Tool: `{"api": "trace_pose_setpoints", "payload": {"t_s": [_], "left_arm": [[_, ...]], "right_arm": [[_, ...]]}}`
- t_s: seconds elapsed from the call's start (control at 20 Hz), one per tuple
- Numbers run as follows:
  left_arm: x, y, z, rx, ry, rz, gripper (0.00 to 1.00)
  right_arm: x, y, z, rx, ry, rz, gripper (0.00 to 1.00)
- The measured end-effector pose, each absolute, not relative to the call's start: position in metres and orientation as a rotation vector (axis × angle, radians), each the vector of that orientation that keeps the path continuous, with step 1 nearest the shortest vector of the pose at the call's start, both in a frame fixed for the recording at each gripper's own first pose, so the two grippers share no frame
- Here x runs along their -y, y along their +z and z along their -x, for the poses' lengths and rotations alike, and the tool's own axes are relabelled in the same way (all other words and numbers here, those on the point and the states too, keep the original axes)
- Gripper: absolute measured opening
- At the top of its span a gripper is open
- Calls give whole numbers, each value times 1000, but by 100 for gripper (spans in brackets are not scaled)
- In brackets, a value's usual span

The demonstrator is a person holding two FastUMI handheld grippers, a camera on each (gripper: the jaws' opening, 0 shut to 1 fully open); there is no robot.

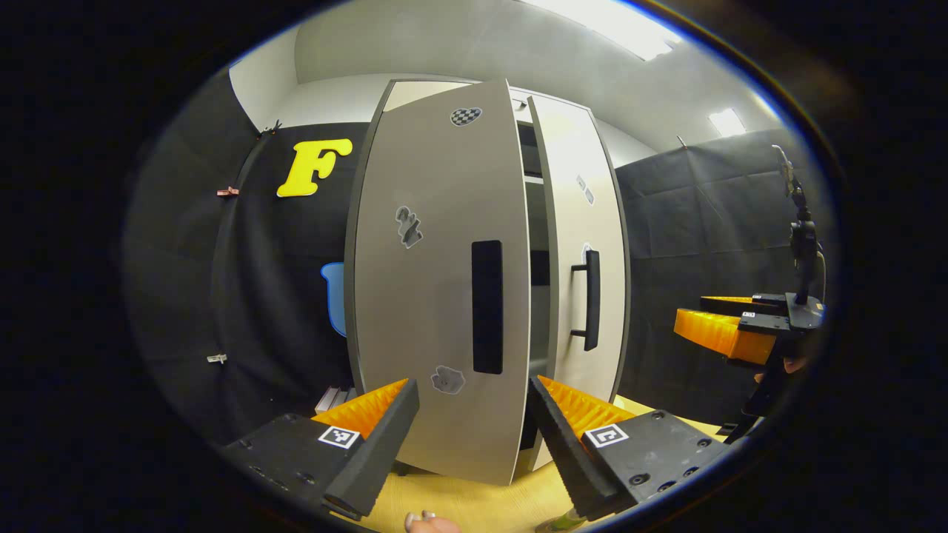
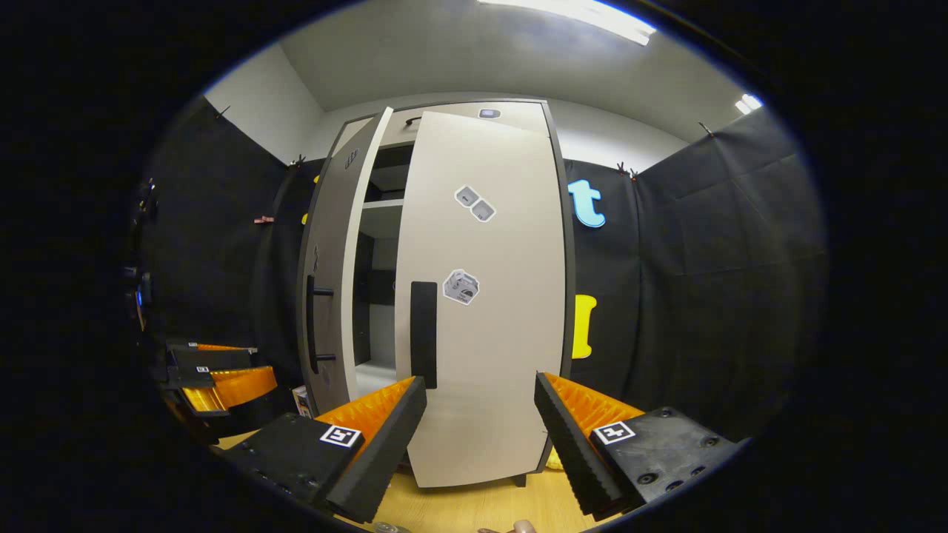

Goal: Grasp the bottle in the cabinet with the left hand and place it on the coaster, then close the right door with the right hand and the left door with the left hand.

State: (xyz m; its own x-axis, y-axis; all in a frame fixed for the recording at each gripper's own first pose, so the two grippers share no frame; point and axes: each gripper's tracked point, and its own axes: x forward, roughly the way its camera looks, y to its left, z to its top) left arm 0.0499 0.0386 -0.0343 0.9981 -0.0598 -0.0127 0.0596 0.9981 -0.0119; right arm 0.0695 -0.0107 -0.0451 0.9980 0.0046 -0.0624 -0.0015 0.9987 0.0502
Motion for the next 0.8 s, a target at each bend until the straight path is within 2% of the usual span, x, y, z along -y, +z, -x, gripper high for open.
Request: {"api": "trace_pose_setpoints", "payload": {"t_s": [0.4,0.8], "left_arm": [[-39,-37,-49,-21,-2,15,94],[-44,-41,-56,-35,4,39,95]], "right_arm": [[21,-45,-66,-65,-12,-29,98],[23,-44,-67,-63,-12,-13,98]]}}
